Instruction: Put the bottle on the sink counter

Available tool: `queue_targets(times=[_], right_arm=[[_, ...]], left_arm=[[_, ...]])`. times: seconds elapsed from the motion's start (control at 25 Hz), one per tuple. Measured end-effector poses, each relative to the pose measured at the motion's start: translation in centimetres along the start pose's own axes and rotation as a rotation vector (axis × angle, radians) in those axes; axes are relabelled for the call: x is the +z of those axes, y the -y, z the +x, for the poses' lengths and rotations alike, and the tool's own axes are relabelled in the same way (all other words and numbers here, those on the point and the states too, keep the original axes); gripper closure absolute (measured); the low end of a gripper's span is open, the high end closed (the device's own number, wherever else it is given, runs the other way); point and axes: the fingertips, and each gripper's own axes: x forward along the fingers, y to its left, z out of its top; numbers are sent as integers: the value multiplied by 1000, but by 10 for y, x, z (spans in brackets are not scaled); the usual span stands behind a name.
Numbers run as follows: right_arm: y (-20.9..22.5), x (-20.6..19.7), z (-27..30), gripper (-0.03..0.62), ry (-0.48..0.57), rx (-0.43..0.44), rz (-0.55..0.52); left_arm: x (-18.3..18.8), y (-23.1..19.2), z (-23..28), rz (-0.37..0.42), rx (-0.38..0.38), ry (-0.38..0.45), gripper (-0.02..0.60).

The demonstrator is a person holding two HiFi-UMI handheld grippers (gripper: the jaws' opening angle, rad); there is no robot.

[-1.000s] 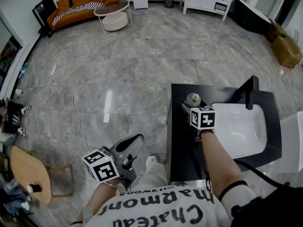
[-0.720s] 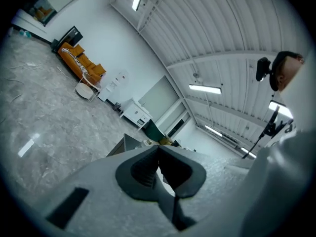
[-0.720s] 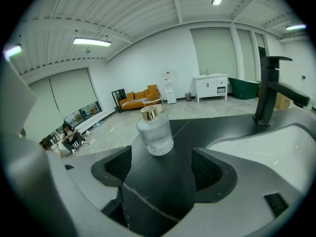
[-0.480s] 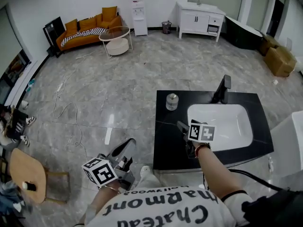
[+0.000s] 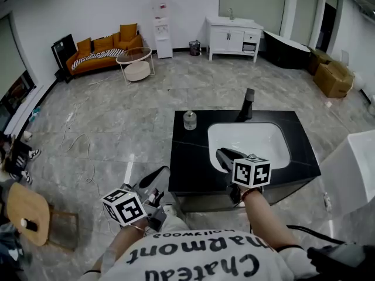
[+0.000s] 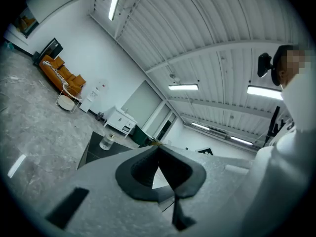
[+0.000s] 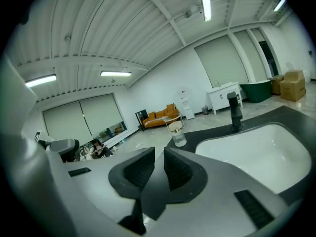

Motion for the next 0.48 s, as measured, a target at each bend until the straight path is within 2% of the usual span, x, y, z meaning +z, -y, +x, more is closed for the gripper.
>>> queue_targets(times=[0.12, 0.28, 0.48], right_arm=[[-8, 1, -36, 547, 2, -11, -50], [-22, -1, -73, 549, 31, 17, -98], [-20, -10, -105, 551, 93, 40, -109]], left_arm=[[-19, 21, -7, 8, 0, -7, 566], [-31, 39, -19, 16, 14, 6, 566], [-42, 59, -29, 39, 35, 37, 566]])
